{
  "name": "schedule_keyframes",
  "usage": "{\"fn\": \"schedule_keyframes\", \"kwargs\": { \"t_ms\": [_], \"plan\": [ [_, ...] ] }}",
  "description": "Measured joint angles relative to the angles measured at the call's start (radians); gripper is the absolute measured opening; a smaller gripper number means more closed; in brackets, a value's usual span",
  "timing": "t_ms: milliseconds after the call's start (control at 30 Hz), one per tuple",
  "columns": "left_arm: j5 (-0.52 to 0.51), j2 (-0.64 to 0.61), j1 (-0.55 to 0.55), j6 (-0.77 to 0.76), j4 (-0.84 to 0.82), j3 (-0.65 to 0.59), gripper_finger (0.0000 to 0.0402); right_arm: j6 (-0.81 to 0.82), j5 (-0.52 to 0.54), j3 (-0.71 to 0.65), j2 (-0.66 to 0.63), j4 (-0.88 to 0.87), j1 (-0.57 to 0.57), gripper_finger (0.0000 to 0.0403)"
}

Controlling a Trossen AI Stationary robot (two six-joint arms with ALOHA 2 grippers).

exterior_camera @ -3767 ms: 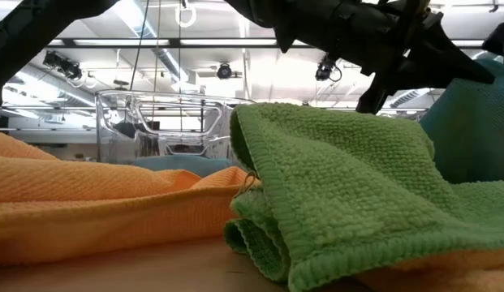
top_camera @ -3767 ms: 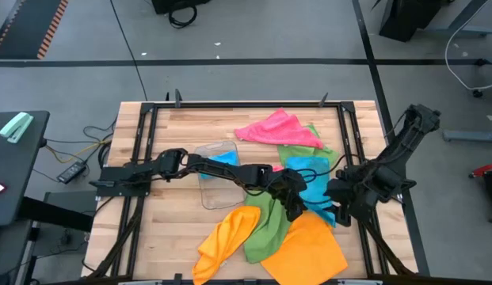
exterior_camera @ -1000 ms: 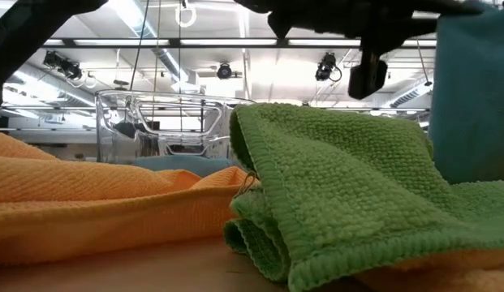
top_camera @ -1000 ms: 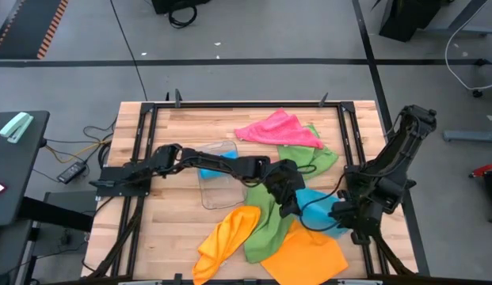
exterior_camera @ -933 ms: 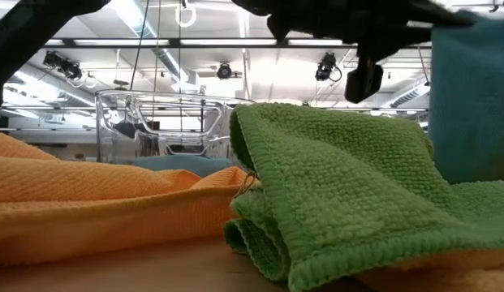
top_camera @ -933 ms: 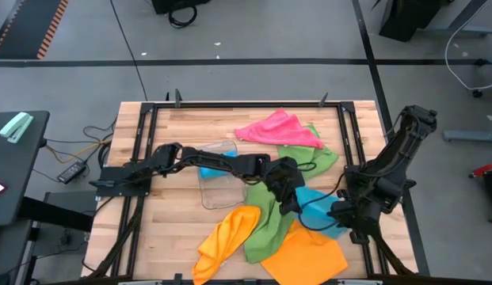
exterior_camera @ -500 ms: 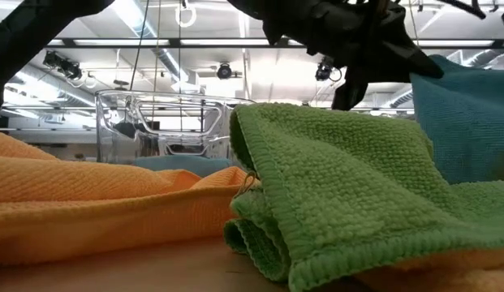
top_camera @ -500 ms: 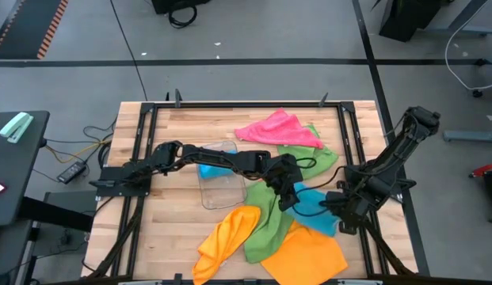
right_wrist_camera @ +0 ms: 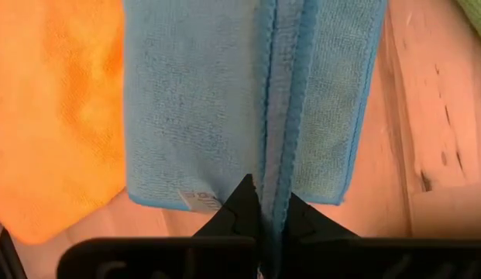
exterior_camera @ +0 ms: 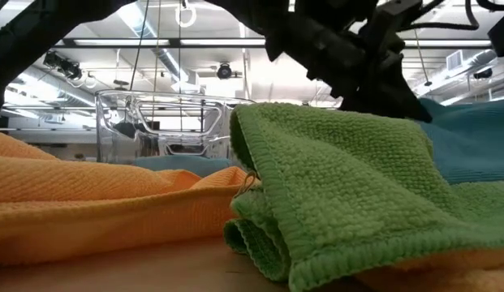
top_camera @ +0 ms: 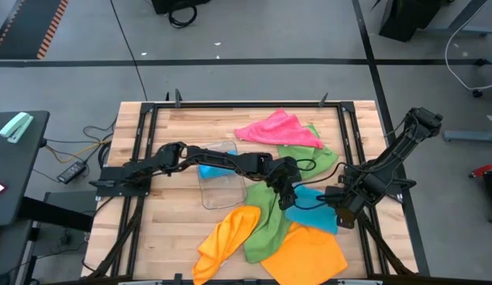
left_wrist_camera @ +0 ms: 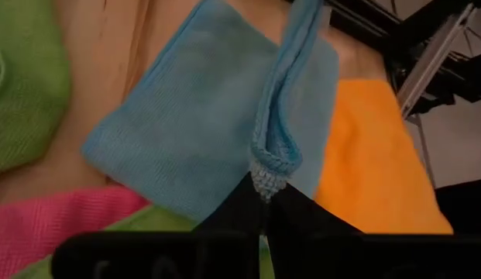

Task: Fold microfiber towels
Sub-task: Fold the blue towel

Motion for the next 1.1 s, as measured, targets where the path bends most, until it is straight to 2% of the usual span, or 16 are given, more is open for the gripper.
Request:
{"fn": "schedule_keyframes", "kwargs": {
  "t_ms": [167,433,667,967,1100],
  "plan": [
    [-0.022,0.0,0.007,0.015,0.001,0.0,0.0028,0.015,-0.001,-0.054,0.002,0.047,0.0,0.0011],
    [-0.042,0.012,0.008,0.015,0.002,0.002,0.0017,0.011,-0.001,-0.095,0.002,0.066,0.0,0.0011],
    [-0.07,0.035,0.008,0.018,-0.016,0.0,0.0033,0.018,-0.007,-0.111,0.002,0.071,0.0,0.0011],
    [-0.102,0.059,0.016,0.041,-0.005,0.0,0.002,0.029,0.023,-0.156,0.002,0.115,-0.001,0.0011],
    [-0.104,0.06,0.015,0.042,-0.01,0.001,0.0022,-0.015,0.027,-0.168,0.002,0.114,-0.015,0.0011]
  ]
}}
